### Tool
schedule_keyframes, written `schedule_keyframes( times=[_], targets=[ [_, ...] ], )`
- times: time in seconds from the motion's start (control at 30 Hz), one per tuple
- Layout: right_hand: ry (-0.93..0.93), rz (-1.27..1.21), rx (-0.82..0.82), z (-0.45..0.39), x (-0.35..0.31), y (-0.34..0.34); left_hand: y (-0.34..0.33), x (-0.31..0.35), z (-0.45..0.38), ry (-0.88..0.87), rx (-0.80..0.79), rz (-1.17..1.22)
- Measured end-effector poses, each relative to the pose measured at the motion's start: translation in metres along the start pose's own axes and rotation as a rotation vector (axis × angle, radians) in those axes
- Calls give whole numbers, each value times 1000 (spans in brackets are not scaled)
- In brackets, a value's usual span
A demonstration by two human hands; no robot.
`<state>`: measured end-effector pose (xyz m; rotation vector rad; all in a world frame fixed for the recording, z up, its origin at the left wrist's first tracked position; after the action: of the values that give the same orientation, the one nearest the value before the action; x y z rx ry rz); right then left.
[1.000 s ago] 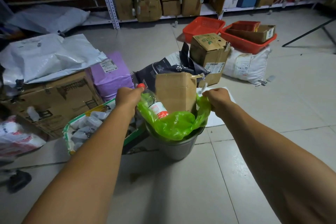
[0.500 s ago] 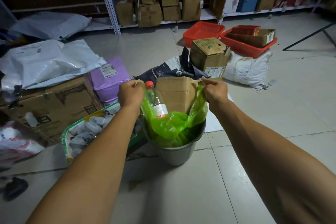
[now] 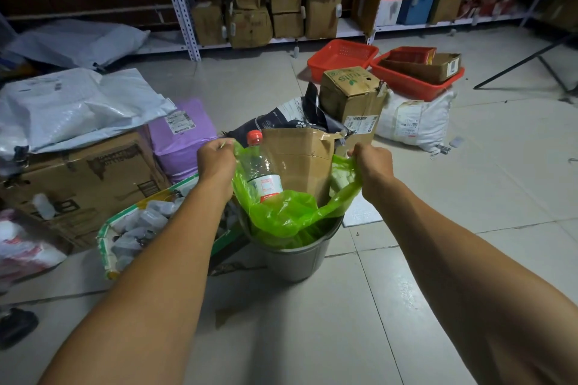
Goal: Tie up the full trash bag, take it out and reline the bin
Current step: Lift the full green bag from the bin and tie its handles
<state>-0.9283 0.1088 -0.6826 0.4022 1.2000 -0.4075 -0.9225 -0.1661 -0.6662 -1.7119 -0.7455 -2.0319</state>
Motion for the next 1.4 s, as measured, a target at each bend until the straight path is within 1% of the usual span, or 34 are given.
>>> schedule_keyframes(
  times=[0.07, 0.13, 0.23, 0.3, 0.37, 0.57, 0.8, 0.93, 1.03, 1.13, 1.3, 1.4],
  targets=[
    [43, 97, -45, -1, 4, -2, 0, -2, 0, 33, -14, -13],
    [92, 233, -104, -1, 7, -4, 1, 0, 1, 25, -14, -68],
    [143, 439, -121, -3, 11, -6, 5, 4, 0, -22, -37, -265],
    [169, 495, -91, -3, 10, -5, 9, 7, -3, -36, -44, -406],
    [186, 487, -67, -4, 8, -5, 14, 12, -6, -65, -21, -494],
    [211, 439, -16, -11, 2, -16, 11, 15, -11, -146, 22, -524],
    [146, 381, 43, -36, 11, -31, -2, 8, -28, -107, 86, -449],
    [70, 311, 60, -56, 20, -35, -10, 1, -33, -72, 86, -458],
    [57, 255, 77, -67, 22, -38, -14, -4, -37, -68, 103, -436],
    [81, 227, 81, -67, 15, -42, -16, -5, -41, -83, 141, -377],
    [143, 161, 83, -65, 5, -50, -17, 4, -40, -158, 195, -292],
    [187, 126, 80, -59, -1, -51, -19, 8, -39, -206, 182, -226]
  ],
)
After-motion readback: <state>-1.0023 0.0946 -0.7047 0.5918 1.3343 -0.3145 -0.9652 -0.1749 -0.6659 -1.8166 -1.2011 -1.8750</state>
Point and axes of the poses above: each hand's wrist, its own z-axis away from the middle knuckle, its own y-axis out of the back of the hand, x = y × z, the point moved 3 cm from there along -z, towards the middle knuckle, and after that the axes turned 5 degrees about x, right-handed, at the moved point
